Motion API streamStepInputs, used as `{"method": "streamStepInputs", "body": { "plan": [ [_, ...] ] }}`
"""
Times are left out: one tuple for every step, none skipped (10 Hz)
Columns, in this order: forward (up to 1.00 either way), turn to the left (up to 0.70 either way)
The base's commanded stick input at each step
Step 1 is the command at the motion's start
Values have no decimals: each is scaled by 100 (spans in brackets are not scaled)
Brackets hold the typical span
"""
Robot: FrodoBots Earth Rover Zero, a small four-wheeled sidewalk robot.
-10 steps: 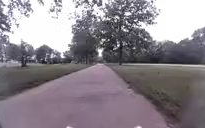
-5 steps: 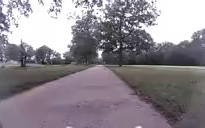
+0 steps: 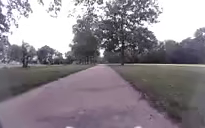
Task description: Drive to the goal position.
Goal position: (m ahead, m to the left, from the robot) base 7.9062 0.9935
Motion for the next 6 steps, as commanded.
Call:
{"method": "streamStepInputs", "body": {
  "plan": [
    [70,0],
    [70,0],
    [70,0],
    [70,0],
    [70,0],
    [70,0]
  ]
}}
